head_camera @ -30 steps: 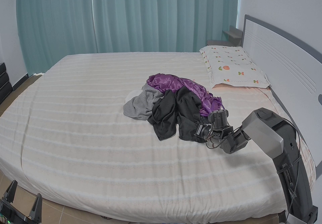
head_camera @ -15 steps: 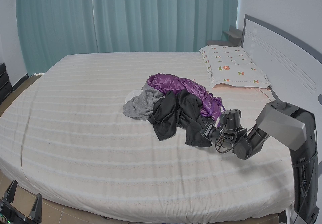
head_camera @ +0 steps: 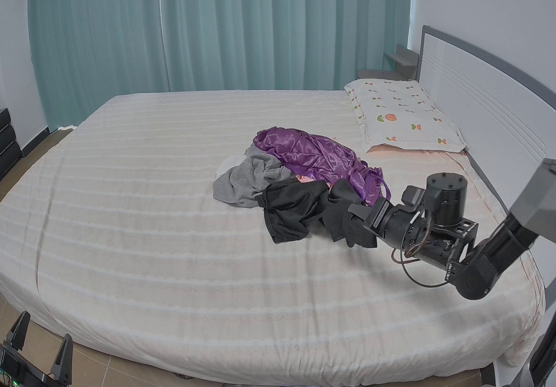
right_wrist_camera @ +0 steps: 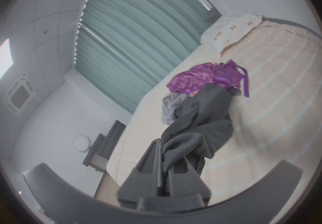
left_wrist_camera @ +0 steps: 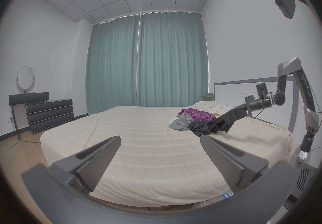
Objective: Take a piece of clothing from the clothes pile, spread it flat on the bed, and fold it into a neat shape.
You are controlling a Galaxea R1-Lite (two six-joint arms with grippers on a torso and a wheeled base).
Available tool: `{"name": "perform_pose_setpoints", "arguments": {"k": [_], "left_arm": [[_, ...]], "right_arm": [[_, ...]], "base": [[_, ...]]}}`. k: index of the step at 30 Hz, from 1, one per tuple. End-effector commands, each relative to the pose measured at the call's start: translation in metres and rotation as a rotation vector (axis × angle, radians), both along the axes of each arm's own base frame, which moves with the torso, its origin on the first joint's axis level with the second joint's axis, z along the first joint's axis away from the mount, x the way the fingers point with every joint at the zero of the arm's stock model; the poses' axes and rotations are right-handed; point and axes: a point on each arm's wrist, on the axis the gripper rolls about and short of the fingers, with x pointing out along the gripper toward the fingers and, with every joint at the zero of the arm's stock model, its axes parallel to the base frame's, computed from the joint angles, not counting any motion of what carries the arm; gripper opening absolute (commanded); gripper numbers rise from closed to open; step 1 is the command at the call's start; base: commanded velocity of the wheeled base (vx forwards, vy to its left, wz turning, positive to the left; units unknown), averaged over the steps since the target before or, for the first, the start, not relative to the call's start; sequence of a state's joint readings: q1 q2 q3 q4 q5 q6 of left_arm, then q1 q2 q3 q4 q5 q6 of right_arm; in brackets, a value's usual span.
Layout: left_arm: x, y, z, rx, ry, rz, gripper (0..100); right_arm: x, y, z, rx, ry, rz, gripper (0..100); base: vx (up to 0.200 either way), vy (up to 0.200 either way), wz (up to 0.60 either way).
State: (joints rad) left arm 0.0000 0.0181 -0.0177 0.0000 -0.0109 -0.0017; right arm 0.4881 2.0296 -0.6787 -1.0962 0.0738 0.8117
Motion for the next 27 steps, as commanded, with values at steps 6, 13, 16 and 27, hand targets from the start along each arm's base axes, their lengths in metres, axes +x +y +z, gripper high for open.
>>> {"name": "perform_pose_setpoints", "arguments": {"k": [6,13,16,27], "left_arm": [[0.0,0.0,-0.005,-0.001,0.001,0.0,100],[0.0,0.0,-0.005,0.0,0.001,0.0,100],[0.0,0.0,-0.005,0.003,0.0,0.0,100],[0.0,0.0,-0.005,0.072,-0.009,-0.009,100]], "right_arm": [[-0.064,-0.003,0.097,0.143,-0.264,0.1,0],[-0.091,-0.01,0.132,0.193,-0.388,0.205,0],[-0.099,-0.01,0.139,0.196,-0.42,0.233,0],[-0.098,-0.008,0.135,0.158,-0.434,0.24,0]], "base": [[0.0,0.0,0.0],[0.0,0.0,0.0],[0.0,0.0,0.0],[0.0,0.0,0.0]]}}
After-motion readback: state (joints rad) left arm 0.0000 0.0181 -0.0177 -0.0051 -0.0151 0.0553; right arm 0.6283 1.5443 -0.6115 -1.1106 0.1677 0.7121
